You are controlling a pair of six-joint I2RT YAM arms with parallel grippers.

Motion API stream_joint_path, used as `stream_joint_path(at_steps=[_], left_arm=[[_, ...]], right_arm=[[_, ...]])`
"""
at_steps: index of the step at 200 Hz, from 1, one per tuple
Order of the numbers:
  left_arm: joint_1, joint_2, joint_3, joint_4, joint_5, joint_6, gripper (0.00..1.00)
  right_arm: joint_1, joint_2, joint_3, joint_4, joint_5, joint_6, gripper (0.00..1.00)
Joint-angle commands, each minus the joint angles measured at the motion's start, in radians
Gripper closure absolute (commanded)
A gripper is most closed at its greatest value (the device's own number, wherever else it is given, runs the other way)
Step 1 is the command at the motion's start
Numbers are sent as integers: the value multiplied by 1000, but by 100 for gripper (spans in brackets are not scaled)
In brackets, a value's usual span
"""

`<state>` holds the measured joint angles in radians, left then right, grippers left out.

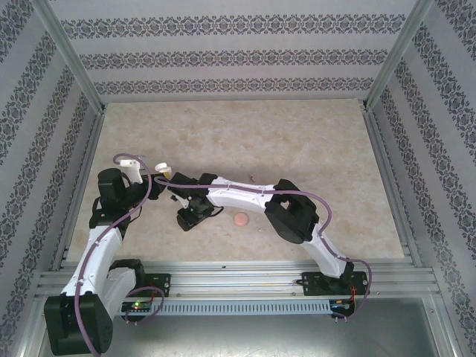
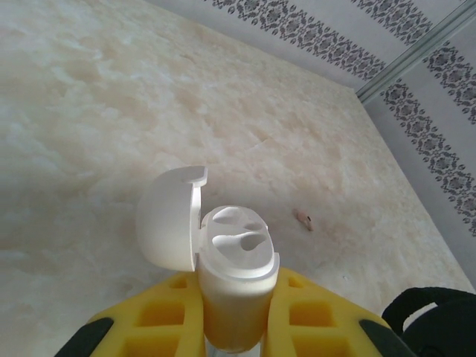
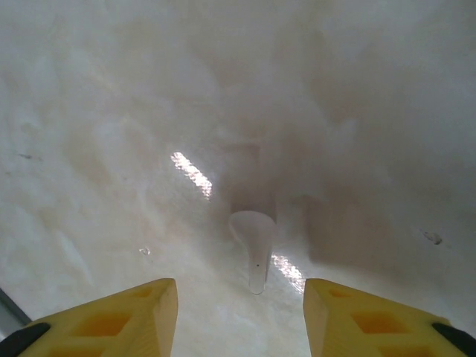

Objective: Insert the wireless bluetooth earbuds into the charging case

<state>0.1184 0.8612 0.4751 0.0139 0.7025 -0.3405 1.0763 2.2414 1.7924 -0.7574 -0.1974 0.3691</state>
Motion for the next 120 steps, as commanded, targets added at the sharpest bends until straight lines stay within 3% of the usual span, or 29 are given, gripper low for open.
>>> stream_joint_path(at_steps=[1, 120], left_arm=[[8, -18, 4, -15, 9, 35, 100], [8, -25, -16, -26, 14, 34, 100]], right_arm=[[12, 29, 42, -44, 34, -51, 52], [-1, 113, 126, -39, -5, -83, 60]])
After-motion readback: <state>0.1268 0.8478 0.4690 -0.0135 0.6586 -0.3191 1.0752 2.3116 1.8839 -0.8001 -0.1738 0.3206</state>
